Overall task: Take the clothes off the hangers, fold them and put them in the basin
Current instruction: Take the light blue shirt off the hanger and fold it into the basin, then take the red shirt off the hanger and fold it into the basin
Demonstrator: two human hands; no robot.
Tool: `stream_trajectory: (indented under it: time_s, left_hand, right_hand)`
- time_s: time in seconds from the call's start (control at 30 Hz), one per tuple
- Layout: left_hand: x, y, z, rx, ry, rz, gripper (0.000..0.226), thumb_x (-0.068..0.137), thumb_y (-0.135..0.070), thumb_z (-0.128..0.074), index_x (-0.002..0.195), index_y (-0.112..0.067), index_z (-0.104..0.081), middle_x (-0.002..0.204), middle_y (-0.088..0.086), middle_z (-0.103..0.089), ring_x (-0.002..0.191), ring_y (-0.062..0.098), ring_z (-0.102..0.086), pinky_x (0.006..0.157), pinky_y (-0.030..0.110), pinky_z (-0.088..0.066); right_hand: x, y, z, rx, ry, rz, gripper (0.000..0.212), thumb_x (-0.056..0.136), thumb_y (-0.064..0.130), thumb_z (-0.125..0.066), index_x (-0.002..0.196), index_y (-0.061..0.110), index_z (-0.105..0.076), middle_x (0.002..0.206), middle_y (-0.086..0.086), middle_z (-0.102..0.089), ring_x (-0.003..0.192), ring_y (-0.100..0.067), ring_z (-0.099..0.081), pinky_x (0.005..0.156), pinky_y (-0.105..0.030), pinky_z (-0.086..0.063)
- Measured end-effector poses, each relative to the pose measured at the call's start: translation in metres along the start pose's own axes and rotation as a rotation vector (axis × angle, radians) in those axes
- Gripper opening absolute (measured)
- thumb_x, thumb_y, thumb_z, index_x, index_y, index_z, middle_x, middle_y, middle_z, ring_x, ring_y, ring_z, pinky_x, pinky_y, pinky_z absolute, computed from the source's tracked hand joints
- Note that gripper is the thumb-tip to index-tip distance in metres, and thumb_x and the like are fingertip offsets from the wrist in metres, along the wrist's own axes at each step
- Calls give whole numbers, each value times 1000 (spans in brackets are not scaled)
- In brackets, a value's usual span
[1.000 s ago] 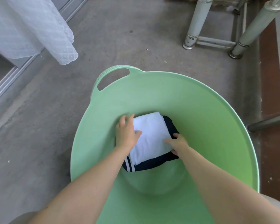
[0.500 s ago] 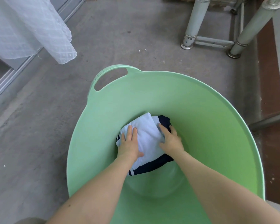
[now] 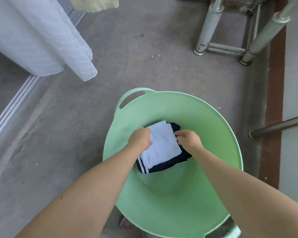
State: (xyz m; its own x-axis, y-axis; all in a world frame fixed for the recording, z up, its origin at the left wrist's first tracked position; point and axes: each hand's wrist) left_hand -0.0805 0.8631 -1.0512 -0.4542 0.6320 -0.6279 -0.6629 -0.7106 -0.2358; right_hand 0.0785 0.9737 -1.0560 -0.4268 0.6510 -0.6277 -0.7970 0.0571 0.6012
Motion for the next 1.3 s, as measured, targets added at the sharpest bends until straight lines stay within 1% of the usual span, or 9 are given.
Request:
stream_trajectory:
  time_s: [0.07, 0.13, 0.3, 0.4, 0.5, 0.77, 1.0, 1.13, 1.3]
  left_hand:
    - [-27, -8, 30, -33, 10, 11, 14, 88, -13, -55, 95, -24, -60, 111, 6, -56, 100, 25, -54, 84, 29, -45]
    - [-53, -15, 58, -46, 12, 27, 29, 87, -11, -53, 69, -30, -43, 96, 2, -50, 86, 20, -47, 76, 27, -40]
    - [-128, -33, 135, -133, -8, 19, 24, 89, -16, -55, 110, -21, -64, 118, -1, -62, 110, 22, -57, 88, 29, -46]
    - [-174, -43, 182, -204, -47, -8, 22, 89, -11, -54, 104, -20, -66, 110, 4, -65, 111, 24, -59, 91, 29, -47]
    - [-225, -54, 233, -317, -69, 1, 23, 90, -12, -54, 111, -14, -65, 118, 3, -65, 109, 21, -60, 92, 30, -47]
    - [-347, -81, 342, -402, -166, -89, 15, 89, -19, -58, 101, -22, -65, 102, -2, -69, 91, 14, -64, 85, 29, -50]
    - [-442, -82, 399, -441, -410, -95, 14, 88, -20, -61, 101, -22, -67, 97, -3, -66, 93, 15, -64, 88, 30, -51]
    - [-508, -61, 437, -431, -552, -55, 14, 90, -21, -60, 102, -22, -67, 93, -9, -63, 88, 8, -61, 75, 11, -46]
    - [-592, -16, 484, -403, -791, 17, 9, 88, -16, -64, 94, -21, -69, 88, -7, -67, 80, 6, -61, 74, 14, -45]
  right_hand:
    - [-26, 25, 16, 80, 26, -26, 34, 90, 5, -40, 111, 15, -65, 99, 0, -67, 83, -17, -62, 78, -28, -49]
    - [-51, 50, 33, 88, 51, -12, 32, 90, 5, -39, 105, 16, -66, 91, 1, -66, 79, -16, -62, 78, -28, -50]
    - [-116, 122, 79, 147, 77, 10, 30, 90, 5, -41, 100, 18, -67, 83, 4, -67, 72, -12, -61, 64, -22, -47]
    - [-160, 167, 105, 163, 117, 70, 28, 88, 4, -43, 96, 19, -66, 80, 5, -67, 66, -9, -58, 63, -22, -45]
    - [-210, 210, 135, 209, 143, 120, 29, 87, 3, -45, 89, 24, -65, 77, 6, -66, 64, -9, -57, 65, -22, -44]
    - [-321, 301, 199, 268, 181, 234, 28, 89, 3, -45, 87, 22, -65, 76, 4, -66, 62, -8, -55, 63, -17, -43]
    - [-390, 374, 221, 270, 227, 450, 27, 88, -2, -45, 89, 16, -65, 72, 4, -63, 57, -8, -53, 49, -6, -38]
    - [-429, 426, 221, 250, 272, 588, 27, 89, -2, -44, 90, 14, -66, 72, 3, -63, 51, -2, -54, 49, -5, -38]
    - [-484, 491, 211, 257, 359, 751, 27, 91, -1, -43, 95, 11, -67, 79, -2, -64, 62, -10, -53, 51, -5, -40]
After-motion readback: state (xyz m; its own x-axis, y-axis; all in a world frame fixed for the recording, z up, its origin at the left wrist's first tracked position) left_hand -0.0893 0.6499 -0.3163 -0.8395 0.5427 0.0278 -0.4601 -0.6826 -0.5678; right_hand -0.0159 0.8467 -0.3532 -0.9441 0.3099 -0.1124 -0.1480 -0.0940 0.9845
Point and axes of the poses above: each hand's wrist, its own x-axis towards the middle knuckle, its own z-axis out of the back of the hand, y = z × x
